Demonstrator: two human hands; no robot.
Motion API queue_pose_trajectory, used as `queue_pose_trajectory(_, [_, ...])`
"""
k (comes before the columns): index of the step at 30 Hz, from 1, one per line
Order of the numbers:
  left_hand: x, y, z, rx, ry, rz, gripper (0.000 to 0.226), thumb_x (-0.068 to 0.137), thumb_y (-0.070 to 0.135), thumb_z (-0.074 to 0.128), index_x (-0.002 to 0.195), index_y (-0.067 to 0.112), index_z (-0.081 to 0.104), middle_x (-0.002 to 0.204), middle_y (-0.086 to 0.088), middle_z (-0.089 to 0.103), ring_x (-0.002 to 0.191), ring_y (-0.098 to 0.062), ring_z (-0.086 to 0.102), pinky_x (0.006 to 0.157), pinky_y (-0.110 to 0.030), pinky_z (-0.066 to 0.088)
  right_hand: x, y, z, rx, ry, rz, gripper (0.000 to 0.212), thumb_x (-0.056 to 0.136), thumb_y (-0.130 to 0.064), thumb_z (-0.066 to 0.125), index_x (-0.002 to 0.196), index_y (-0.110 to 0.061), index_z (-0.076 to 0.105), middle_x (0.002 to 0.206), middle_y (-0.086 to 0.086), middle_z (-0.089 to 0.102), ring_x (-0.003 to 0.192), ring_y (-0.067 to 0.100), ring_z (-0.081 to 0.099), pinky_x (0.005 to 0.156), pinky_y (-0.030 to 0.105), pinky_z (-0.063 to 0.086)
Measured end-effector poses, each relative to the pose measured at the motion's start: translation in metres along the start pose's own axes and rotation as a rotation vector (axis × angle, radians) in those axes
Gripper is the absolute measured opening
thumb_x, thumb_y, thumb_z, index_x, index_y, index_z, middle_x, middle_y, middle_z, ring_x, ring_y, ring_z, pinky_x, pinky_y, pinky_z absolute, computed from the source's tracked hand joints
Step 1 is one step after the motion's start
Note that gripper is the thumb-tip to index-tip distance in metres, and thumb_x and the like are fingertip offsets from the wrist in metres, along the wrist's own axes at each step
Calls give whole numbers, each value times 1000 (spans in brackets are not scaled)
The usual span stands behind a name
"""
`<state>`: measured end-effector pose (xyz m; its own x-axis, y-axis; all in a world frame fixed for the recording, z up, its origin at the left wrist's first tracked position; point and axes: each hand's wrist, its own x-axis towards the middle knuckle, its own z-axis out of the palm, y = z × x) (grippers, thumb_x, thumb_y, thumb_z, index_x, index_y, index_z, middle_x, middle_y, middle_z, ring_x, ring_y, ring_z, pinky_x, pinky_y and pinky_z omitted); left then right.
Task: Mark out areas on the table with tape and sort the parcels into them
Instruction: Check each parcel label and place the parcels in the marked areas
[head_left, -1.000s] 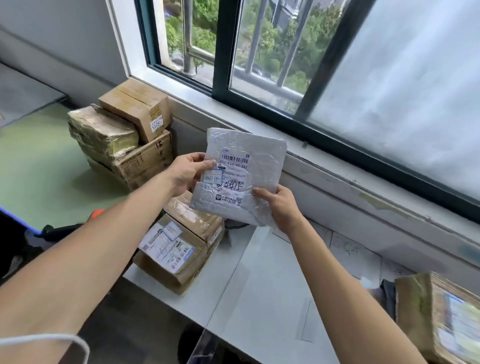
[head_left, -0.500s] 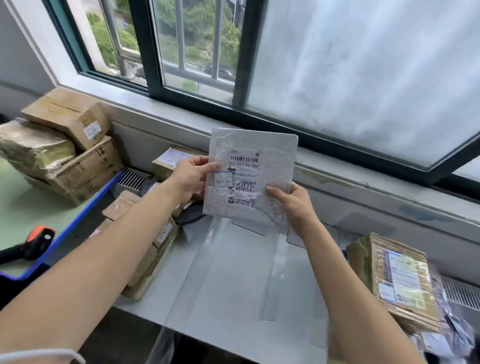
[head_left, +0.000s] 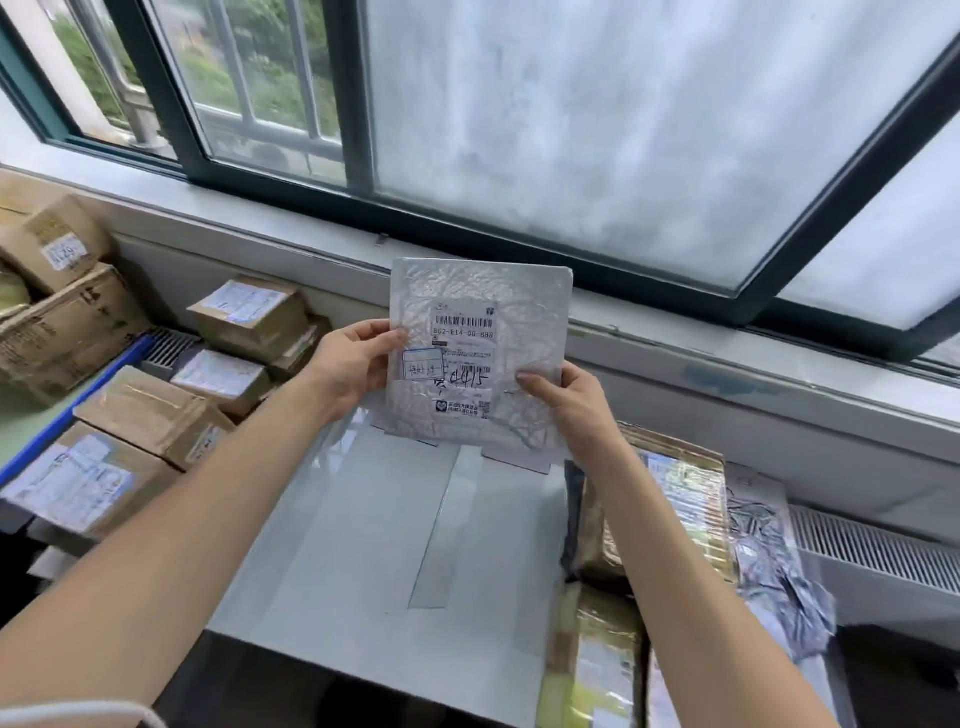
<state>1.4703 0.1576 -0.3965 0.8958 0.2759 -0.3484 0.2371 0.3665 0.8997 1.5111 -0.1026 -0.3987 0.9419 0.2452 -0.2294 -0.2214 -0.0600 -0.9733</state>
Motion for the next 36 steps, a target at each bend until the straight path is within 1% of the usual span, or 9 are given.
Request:
queue_pose_trajectory(5, [-2, -8, 28, -8, -32, -21, 7, 86, 8, 68, 89, 15, 68, 74, 1, 75, 60, -12, 70, 52, -24, 55, -11, 5, -21, 1, 147, 17, 13, 84, -7, 73, 95, -12, 68, 89, 5, 75, 80, 20, 74, 67, 29, 60])
queue_pose_trajectory(9, [-5, -10, 42, 35, -81, -43, 8, 88, 5, 65, 93, 12, 68, 80, -3, 74, 65, -16, 70, 61, -31, 60, -22, 6, -23, -6, 230, 46, 19, 87, -6, 70, 105, -10, 64, 99, 9, 72, 91, 26, 71, 77, 36, 60])
queue_pose_trajectory(13, [-11, -6, 53, 38, -107, -17, 9, 88, 7, 67, 95, 12, 69, 80, -1, 74, 64, -15, 70, 61, -31, 59, -35, 3, -24, -187, 457, -90, 49, 88, -11, 70, 132, -17, 50, 117, 0, 58, 100, 8, 60, 71, 12, 51])
queue_pose_trajectory(17, [-21, -4, 69, -26, -120, -16, 9, 91, 7, 64, 98, 10, 68, 83, -3, 74, 70, -18, 70, 57, -31, 58, -54, 1, -8, -509, 523, -310, 37, 90, -19, 68, 125, -19, 58, 129, 1, 49, 113, 9, 51, 97, 26, 49])
queue_pose_trajectory(19, [-31, -3, 79, -114, -119, -25, 7, 93, 8, 61, 97, 10, 67, 82, -5, 75, 71, -21, 72, 58, -34, 58, -64, 0, 3, -620, 483, -297, 35, 91, -29, 67, 124, -21, 61, 141, 5, 42, 131, 17, 42, 109, 33, 40])
queue_pose_trajectory(22, [-51, -2, 92, -181, -169, -10, 9, 95, 9, 58, 97, 9, 67, 84, -9, 75, 74, -24, 73, 59, -37, 58, -78, 1, 12, -778, 536, -256, 51, 91, -42, 65, 136, -22, 54, 160, 11, 19, 148, 27, 14, 117, 44, 23])
queue_pose_trajectory(27, [-78, 0, 116, -214, -335, -36, 15, 98, 10, 53, 97, 9, 67, 93, -13, 74, 81, -28, 73, 63, -39, 59, -100, -3, 22, -721, 492, -231, 66, 86, -63, 58, 142, -30, 46, 162, 3, 15, 149, 22, 13, 116, 48, 24])
queue_pose_trajectory(32, [-80, 5, 129, -227, -356, -76, 15, 100, 9, 49, 99, 9, 63, 81, -7, 75, 70, -22, 73, 54, -36, 57, -119, -4, 2, -583, 618, -189, 64, 88, -53, 65, 142, -26, 46, 157, 3, 25, 146, 20, 21, 116, 49, 30])
queue_pose_trajectory(36, [-79, -1, 145, -118, -396, -118, 16, 100, 11, 49, 96, 12, 64, 84, -6, 74, 71, -21, 73, 57, -39, 59, -130, -8, -28, -554, 722, -151, 79, 86, -51, 67, 150, -18, 33, 158, 6, 23, 145, 22, 24, 116, 43, 31])
